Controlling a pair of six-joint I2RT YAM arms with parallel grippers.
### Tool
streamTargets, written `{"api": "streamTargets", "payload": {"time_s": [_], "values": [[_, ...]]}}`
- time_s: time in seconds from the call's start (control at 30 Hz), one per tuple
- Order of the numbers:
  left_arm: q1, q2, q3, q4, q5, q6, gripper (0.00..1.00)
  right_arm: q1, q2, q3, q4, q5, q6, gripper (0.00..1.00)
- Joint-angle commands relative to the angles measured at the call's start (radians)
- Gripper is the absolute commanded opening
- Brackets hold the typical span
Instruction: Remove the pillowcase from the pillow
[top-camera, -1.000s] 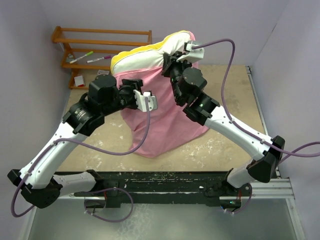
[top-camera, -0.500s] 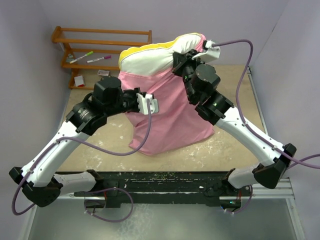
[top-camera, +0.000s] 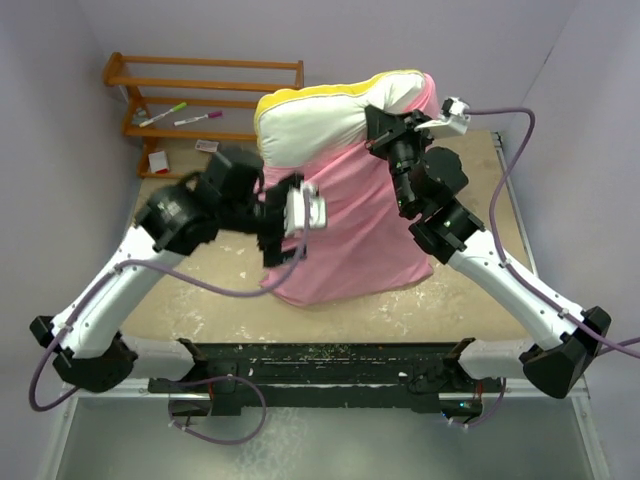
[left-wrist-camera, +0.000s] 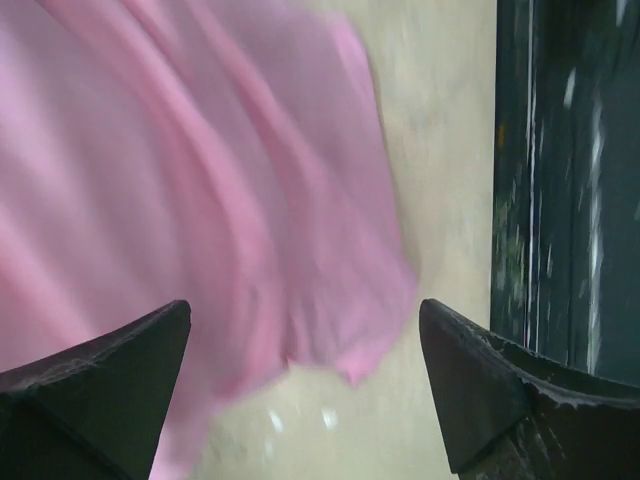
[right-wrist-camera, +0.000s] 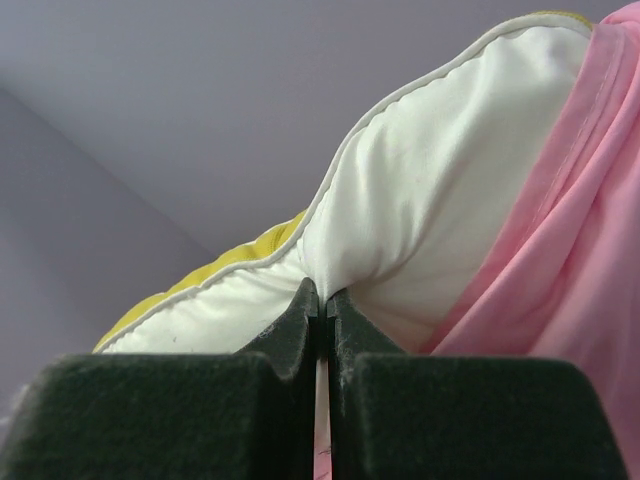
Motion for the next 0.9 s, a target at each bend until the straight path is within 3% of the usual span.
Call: {"api": "streamTargets", "payload": {"time_s": [0.0, 0.07, 0.17, 0.3, 0.57, 0.87], "values": [[-0.001, 0.145, 0.611, -0.074, 0.204, -0.276, 0.99, -0.008, -0.032, -0.025, 0.285, -0.062, 0.026, 0.0], [0.0, 0.211, 0.797, -0.094, 0.135, -0.251, 0.99, -0.007, -0.027, -0.036, 0.315, -0.07, 0.008, 0.0], [-0.001, 0.249, 0.918, -0.04, 0.005, -0.171, 0.99, -0.006, -0.024, -0.041, 0.329, -0.132, -0.003, 0.0], [-0.001, 0.263, 0.89, 0.008, -0.1, -0.089, 0.99, -0.004, -0.031, -0.05, 0.358, -0.19, -0.019, 0.0], [0.0, 0.277, 0.801, 0.164, -0.233, -0.08, 0.99, 0.005, -0.035, -0.054, 0.424, -0.344, -0.087, 0.0], [0.003, 0.369, 0.856, 0.088, -0.376, -0.081, 0.99, 0.013, -0.045, -0.087, 0.531, -0.427, -0.146, 0.0]]}}
